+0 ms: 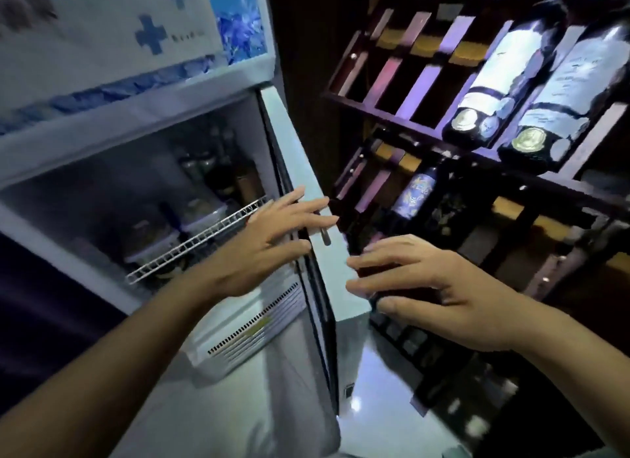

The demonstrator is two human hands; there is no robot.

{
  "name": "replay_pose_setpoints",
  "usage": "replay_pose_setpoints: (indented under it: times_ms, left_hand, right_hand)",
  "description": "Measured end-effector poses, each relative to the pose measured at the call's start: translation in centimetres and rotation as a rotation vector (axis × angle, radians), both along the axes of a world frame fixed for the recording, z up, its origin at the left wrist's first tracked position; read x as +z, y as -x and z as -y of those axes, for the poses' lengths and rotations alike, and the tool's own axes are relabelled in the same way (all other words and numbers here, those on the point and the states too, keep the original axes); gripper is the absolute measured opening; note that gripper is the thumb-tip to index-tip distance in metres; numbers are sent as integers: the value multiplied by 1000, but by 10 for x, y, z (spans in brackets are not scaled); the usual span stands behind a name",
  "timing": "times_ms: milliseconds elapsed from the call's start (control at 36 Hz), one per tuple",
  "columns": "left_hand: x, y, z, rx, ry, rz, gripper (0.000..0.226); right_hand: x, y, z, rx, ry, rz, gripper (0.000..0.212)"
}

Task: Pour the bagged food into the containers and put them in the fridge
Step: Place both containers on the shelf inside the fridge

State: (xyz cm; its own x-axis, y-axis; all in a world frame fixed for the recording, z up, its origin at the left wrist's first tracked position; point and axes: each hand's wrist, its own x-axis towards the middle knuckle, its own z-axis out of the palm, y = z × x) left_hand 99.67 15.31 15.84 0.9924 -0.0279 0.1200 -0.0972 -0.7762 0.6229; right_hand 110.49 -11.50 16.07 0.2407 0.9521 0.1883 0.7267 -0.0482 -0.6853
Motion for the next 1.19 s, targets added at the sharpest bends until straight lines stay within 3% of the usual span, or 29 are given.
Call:
replay_pose_setpoints:
  times_ms: [111,194,361,556,667,778,861,1000,1194]
  left_hand:
    - [10,42,-25,93,152,-38,36]
    - [17,78,-44,203,128,-74,34]
    - [30,137,-86,424,-66,-183,41]
    - [26,170,-139,691,-292,-133,48]
    - [1,178,-159,831,-642,-129,66]
    - [-41,186,-174,957,-723,-97,85]
    - [-67,193,-207,1021,-714,-101,94]
    - [-91,205,-275,1092,-689,-275,102]
    - [-110,208,-313,1023,-767,-320,100]
  right_hand:
    - [-20,-2,-52,100,37,46,42]
    - [-27,-1,-96,109,43,53,60]
    - [-25,15,-191,128,57,206,76]
    - [-34,47,-299,84,49,372,81]
    - [-47,54,-347,38,22,432,86]
    - [-60,59,-387,0,60,499,89]
    - [-62,59,-418,-44,100,532,94]
    - [-64,60,-459,-107,188,558,94]
    - [-82,66,-481,-161,272,524,94]
